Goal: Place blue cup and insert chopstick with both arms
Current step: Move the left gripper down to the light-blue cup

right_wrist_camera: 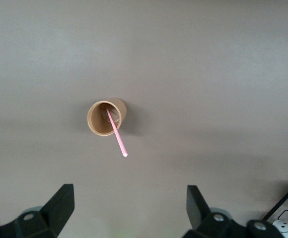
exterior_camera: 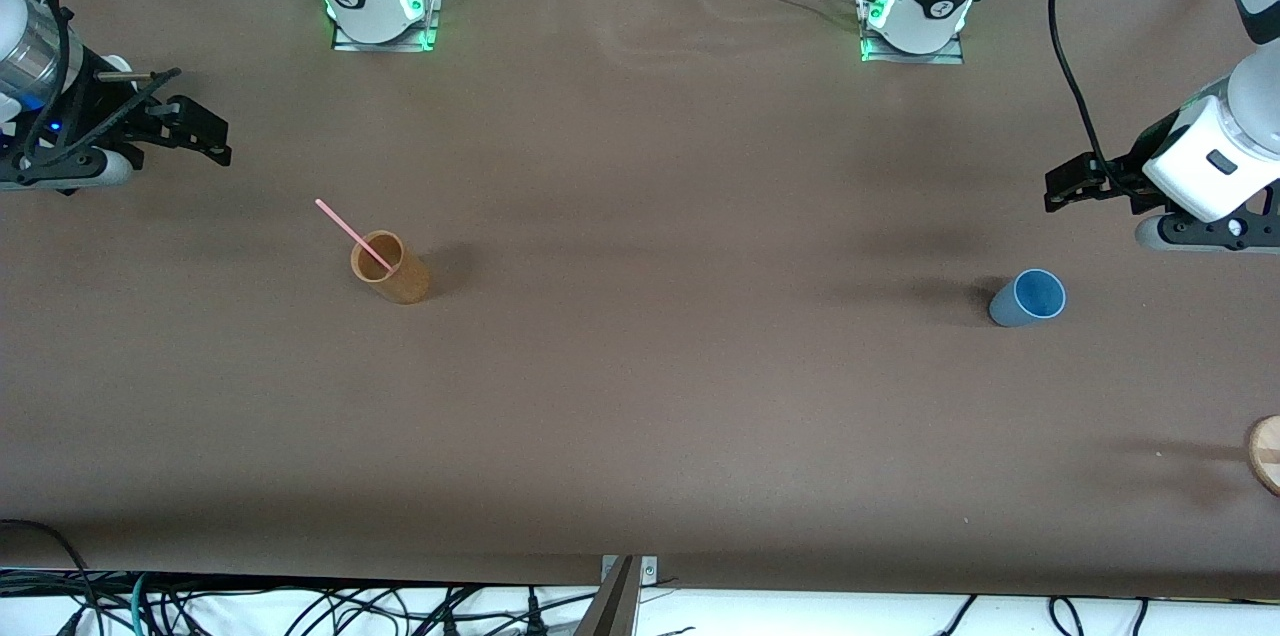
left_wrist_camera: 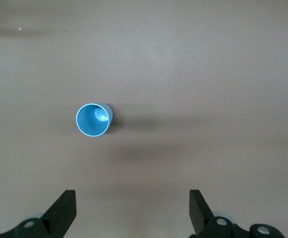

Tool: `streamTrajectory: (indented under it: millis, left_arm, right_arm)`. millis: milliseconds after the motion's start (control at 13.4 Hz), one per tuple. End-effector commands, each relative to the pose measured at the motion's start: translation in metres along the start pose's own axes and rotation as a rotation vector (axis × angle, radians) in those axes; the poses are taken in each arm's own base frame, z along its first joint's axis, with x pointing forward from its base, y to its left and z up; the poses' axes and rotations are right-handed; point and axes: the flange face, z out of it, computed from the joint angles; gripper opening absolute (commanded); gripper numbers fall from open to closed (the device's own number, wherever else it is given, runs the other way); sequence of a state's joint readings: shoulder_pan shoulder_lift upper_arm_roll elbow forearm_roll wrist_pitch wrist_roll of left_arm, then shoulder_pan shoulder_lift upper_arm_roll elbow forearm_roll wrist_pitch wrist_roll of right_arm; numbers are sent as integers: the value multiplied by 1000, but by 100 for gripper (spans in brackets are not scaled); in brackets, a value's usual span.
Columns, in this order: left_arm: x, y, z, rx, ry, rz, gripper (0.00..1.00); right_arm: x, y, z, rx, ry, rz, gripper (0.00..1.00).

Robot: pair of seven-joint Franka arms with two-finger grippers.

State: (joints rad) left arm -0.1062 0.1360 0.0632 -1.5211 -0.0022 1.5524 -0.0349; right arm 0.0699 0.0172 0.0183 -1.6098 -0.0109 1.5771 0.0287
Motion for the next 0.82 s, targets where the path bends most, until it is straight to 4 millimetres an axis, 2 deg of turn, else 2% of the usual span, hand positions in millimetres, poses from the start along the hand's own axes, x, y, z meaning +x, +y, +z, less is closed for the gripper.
streamTrajectory:
  millis: [0, 150, 299, 449, 524, 673, 748]
  left_arm:
    - [8, -3, 5, -14, -27, -15, 100]
    - [11, -1, 11, -14, -35, -8, 100]
    - [30, 11, 54, 13, -107, -1, 100]
    - [35, -1, 63, 10, -120, -10, 100]
    - [39, -5, 74, 11, -138, -17, 100]
    - [48, -54, 91, 4, -146, -91, 100]
    - [52, -68, 101, 0, -143, -71, 100]
  right_arm:
    - [-3, 0, -8, -5, -1, -8, 100]
    - [-3, 0, -7, -3, -2, -6, 100]
    - [-3, 0, -8, -5, -1, -8, 100]
    - [-3, 0, -7, -3, -4, -8, 100]
    - [-4, 0, -7, -3, -7, -8, 100]
    - [-4, 0, -7, -3, -7, -8, 100]
    - [-4, 0, -7, -3, -7, -8, 100]
